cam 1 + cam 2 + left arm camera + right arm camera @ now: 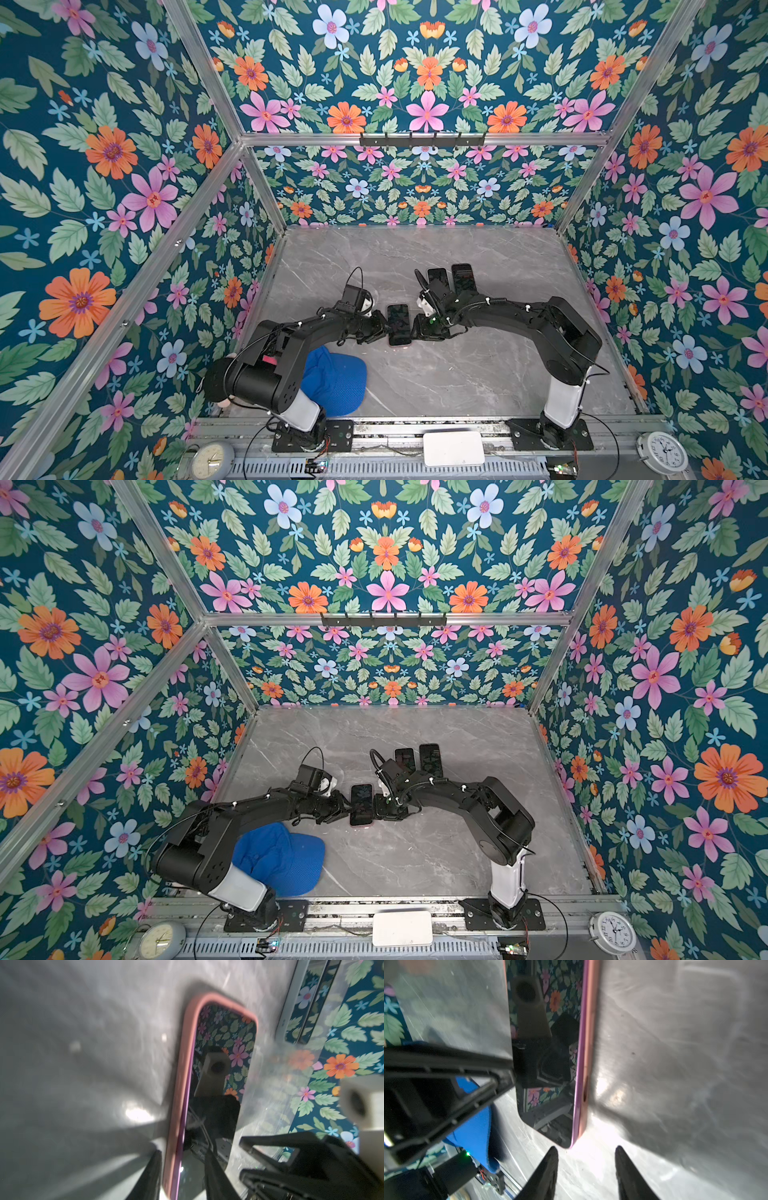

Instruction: Put the phone into the phone case

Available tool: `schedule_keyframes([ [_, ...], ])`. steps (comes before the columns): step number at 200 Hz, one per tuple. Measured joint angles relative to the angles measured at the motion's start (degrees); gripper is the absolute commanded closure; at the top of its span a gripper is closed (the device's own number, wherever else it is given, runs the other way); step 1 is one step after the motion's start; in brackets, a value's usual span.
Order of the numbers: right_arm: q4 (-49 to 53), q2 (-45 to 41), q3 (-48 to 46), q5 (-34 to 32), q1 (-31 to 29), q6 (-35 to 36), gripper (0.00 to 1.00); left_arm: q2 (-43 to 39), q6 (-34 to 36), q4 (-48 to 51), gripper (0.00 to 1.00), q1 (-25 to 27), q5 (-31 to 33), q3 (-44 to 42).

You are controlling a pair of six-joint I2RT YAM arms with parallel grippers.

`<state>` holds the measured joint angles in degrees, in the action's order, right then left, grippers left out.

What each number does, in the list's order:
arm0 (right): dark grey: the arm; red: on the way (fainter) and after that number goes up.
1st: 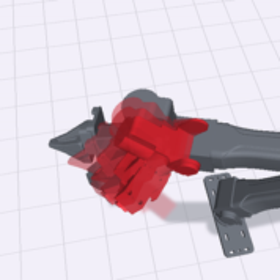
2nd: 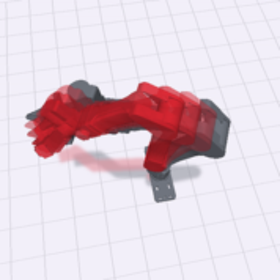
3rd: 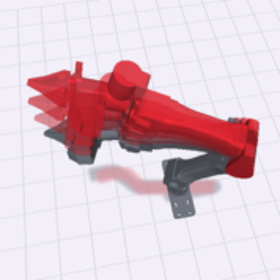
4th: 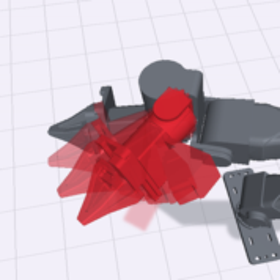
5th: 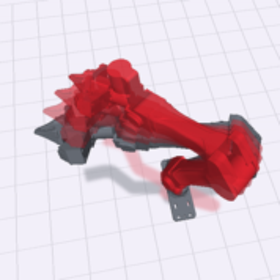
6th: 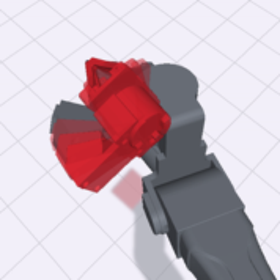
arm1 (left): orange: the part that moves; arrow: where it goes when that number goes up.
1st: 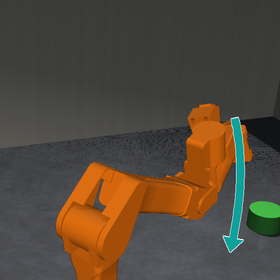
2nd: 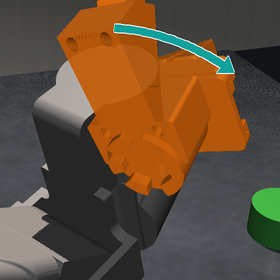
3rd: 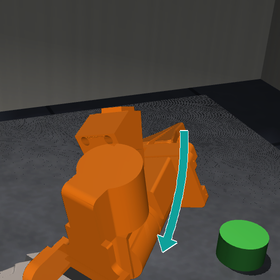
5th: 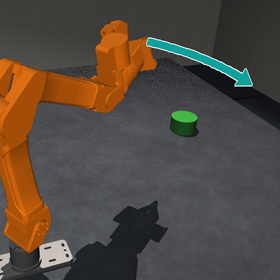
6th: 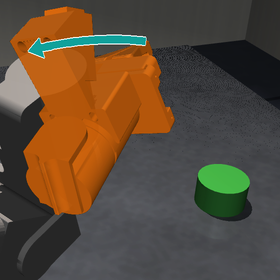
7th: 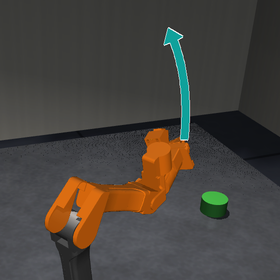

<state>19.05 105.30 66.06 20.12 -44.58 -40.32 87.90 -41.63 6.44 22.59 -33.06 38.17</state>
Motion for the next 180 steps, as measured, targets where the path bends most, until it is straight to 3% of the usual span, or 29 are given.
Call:
schedule_keyframes([
  [61, -4.81, -0.61, -1.88, -0.44, -1.22, -2.99, 0.51, -7.39, -2.14, 7.74, 0.72, 3.96, 2.75, -1.40],
  [180, -6.43, 0.96, -1.20, 1.42, -1.42, -3.13, 0.50, -3.41, -1.97, 13.66, 0.77, 6.56, 7.58, 3.76],
])
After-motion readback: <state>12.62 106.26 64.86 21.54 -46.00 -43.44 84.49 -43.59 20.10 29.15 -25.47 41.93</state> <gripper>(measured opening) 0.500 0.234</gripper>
